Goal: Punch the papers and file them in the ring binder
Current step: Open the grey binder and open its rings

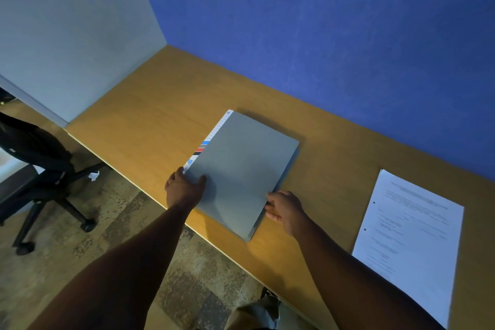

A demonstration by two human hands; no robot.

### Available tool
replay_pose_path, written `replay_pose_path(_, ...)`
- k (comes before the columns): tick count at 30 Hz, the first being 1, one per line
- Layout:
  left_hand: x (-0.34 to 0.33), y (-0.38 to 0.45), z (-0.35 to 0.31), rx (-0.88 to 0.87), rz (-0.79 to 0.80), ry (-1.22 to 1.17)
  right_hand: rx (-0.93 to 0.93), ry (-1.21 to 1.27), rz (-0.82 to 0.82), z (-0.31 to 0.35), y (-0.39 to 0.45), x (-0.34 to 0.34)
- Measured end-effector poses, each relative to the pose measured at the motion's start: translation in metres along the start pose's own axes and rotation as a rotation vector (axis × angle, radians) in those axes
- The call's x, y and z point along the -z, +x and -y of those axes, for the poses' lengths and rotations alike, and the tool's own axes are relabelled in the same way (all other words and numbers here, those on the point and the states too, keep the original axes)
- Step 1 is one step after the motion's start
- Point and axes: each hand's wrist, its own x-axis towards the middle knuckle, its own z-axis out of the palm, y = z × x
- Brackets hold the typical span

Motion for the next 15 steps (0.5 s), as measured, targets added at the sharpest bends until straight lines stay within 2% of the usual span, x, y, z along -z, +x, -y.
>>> replay_pose_path(4, 0.008, 0.0, 0.019, -0.11, -0.016, -0.133, 0.045, 0.07, 0.08, 0.007, -0.001, -0.002)
replay_pose_path(7, 0.018, -0.008, 0.029, -0.13, -0.015, -0.214, 0.085, 0.099, 0.117, 0.015, -0.004, -0.007)
replay_pose_path(13, 0.028, -0.018, 0.028, -0.096, 0.051, -0.244, 0.191, 0.108, 0.113, 0.033, -0.006, -0.013)
replay_pose_path(15, 0.026, -0.018, 0.032, -0.141, 0.027, -0.208, 0.215, 0.107, 0.11, 0.039, -0.007, -0.014)
